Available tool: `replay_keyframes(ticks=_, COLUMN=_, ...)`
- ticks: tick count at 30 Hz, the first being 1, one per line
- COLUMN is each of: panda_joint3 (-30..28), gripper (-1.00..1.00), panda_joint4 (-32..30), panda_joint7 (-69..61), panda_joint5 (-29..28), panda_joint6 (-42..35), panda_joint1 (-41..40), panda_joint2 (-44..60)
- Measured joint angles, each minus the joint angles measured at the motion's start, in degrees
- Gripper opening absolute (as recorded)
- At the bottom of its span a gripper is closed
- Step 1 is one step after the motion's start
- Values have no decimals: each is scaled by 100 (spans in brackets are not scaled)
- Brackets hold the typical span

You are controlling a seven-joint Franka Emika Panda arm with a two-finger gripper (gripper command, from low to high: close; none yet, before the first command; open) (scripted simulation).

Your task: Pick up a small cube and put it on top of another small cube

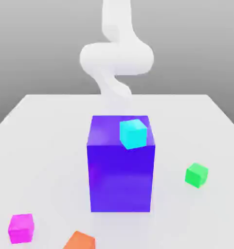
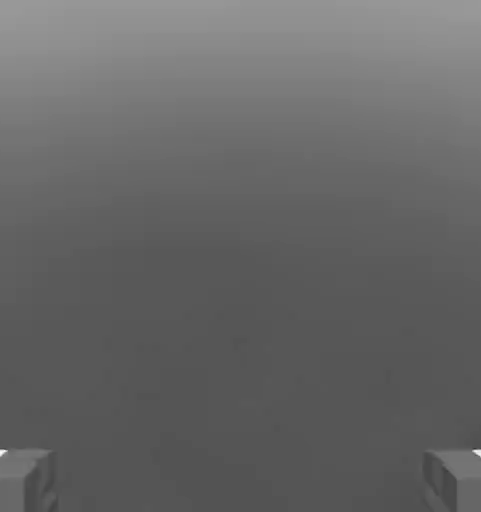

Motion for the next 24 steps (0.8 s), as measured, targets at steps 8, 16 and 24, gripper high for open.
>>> replay_keyframes(ticks=8, panda_joint3=-981, gripper=0, panda_joint4=-64, panda_joint7=-1290, panda_joint5=595, panda_joint6=479, panda_joint1=370, panda_joint2=1682)
replay_keyframes(ticks=16, panda_joint3=-1653, gripper=0, panda_joint4=-119, panda_joint7=-2683, panda_joint5=1355, panda_joint6=925, panda_joint1=420, panda_joint2=3361)
replay_keyframes(ticks=24, panda_joint3=-1800, gripper=0, panda_joint4=-192, panda_joint7=-3844, panda_joint5=1788, panda_joint6=1424, panda_joint1=-54, panda_joint2=4967)
